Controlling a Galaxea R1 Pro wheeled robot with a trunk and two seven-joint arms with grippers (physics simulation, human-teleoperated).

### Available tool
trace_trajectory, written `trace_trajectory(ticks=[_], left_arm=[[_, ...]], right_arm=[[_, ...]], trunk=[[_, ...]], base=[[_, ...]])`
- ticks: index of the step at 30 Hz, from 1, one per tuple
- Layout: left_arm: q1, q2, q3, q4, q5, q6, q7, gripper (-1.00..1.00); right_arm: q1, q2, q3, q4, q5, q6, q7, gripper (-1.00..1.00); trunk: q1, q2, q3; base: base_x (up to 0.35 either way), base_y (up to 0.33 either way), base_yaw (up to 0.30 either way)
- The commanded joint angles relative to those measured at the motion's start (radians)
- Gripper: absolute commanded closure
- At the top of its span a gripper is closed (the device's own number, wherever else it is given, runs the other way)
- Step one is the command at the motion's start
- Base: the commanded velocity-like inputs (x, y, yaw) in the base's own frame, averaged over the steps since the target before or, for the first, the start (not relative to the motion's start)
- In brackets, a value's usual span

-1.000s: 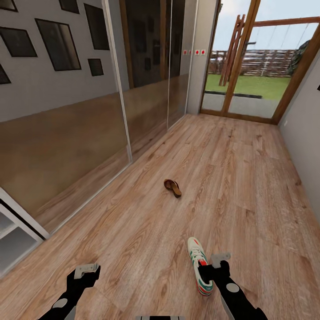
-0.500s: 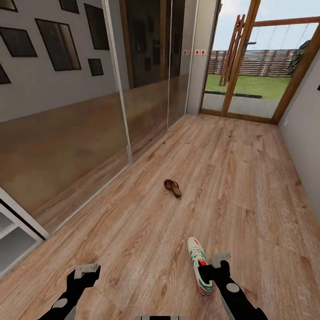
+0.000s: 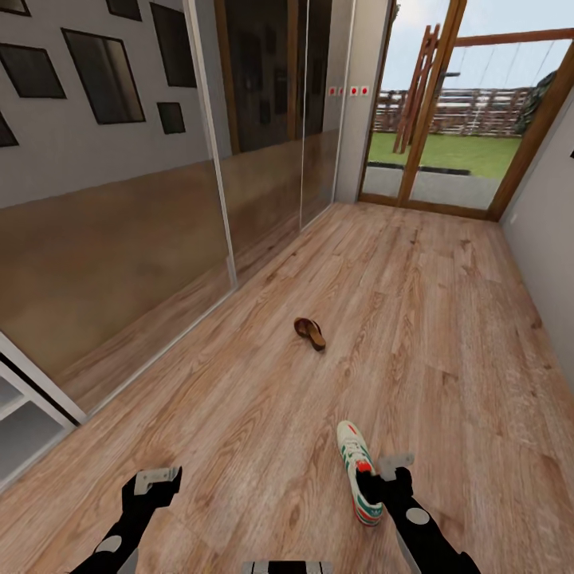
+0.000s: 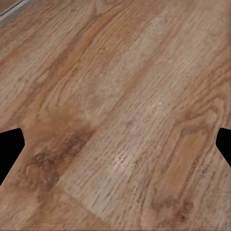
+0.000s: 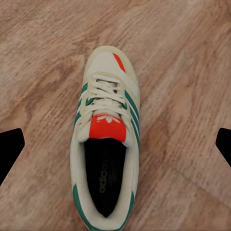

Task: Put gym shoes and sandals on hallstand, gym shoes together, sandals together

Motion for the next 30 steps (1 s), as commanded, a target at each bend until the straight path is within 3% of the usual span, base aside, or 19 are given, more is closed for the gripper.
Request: trace_trajectory(ticks=[1, 11, 30], left_arm=[[-0.001, 0.0, 0.001, 0.001, 0.007, -0.008, -0.004, -1.0], [-0.001, -0.001, 0.002, 0.002, 0.008, -0.029, -0.005, -1.0], [-0.001, -0.001, 0.002, 0.002, 0.008, -0.032, -0.006, -1.0]], right_arm=[[0.0, 0.0, -0.001, 0.0, 0.008, -0.002, 0.0, -1.0], [0.0, 0.0, -0.001, 0.0, 0.008, -0.002, -0.001, -1.0], [0.0, -0.001, -0.002, 0.0, 0.009, -0.002, -0.002, -1.0]], trunk=[[0.004, -0.008, -0.004], [0.008, -0.01, -0.046], [0.017, -0.014, -0.147]], base=[[0.0, 0.0, 0.0], [0.0, 0.0, 0.0], [0.0, 0.0, 0.0]])
